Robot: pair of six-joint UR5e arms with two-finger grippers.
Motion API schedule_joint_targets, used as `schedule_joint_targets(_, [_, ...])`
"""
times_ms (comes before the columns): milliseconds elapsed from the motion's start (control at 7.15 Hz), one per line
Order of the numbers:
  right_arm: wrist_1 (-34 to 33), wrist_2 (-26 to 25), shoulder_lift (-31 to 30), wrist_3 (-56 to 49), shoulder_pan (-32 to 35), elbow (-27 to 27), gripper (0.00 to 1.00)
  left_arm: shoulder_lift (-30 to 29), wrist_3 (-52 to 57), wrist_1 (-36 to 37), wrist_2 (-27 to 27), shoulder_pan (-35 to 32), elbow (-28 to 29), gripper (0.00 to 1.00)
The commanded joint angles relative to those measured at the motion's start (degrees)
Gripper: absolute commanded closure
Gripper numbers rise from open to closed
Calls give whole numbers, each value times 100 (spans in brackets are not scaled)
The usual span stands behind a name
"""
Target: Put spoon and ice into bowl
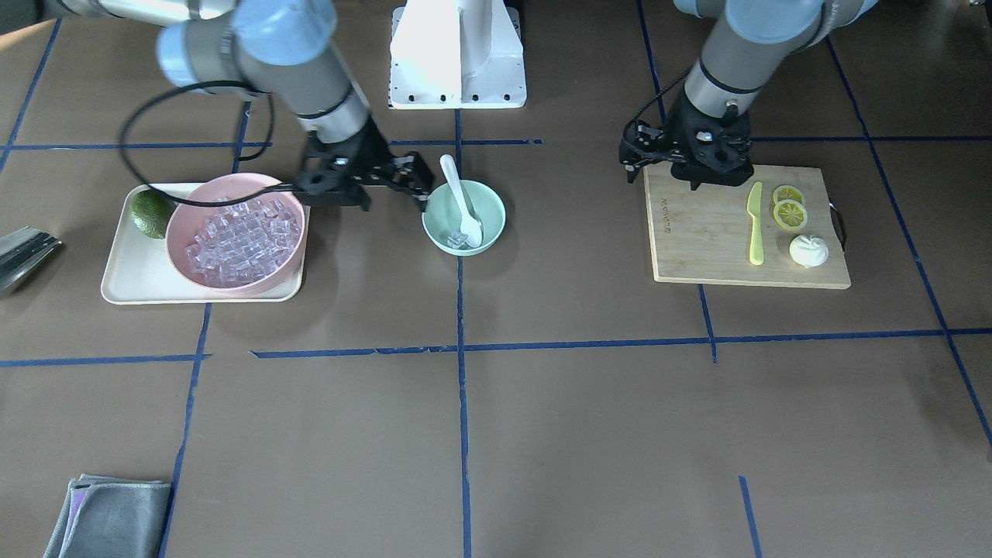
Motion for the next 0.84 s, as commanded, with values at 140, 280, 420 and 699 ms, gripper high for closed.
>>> schedule_joint_targets(140, [-59,1494,-1831,-2548,1910,553,1,946,2055,27,-345,-1091,38,0])
schedule_joint_targets(280, [-59,1550,-2376,-3638,2334,527,1,1263,2941,62,-530,-1618,134,0])
schedule_joint_targets(420, [-155,1612,-2729,-4545,2755,483,1,1396,3672,45,-854,-2145,457,0])
schedule_joint_targets(699, [-1467,1718,-2847,-6609,3599,456,1,1354,5560,27,-1365,-3480,1606,0])
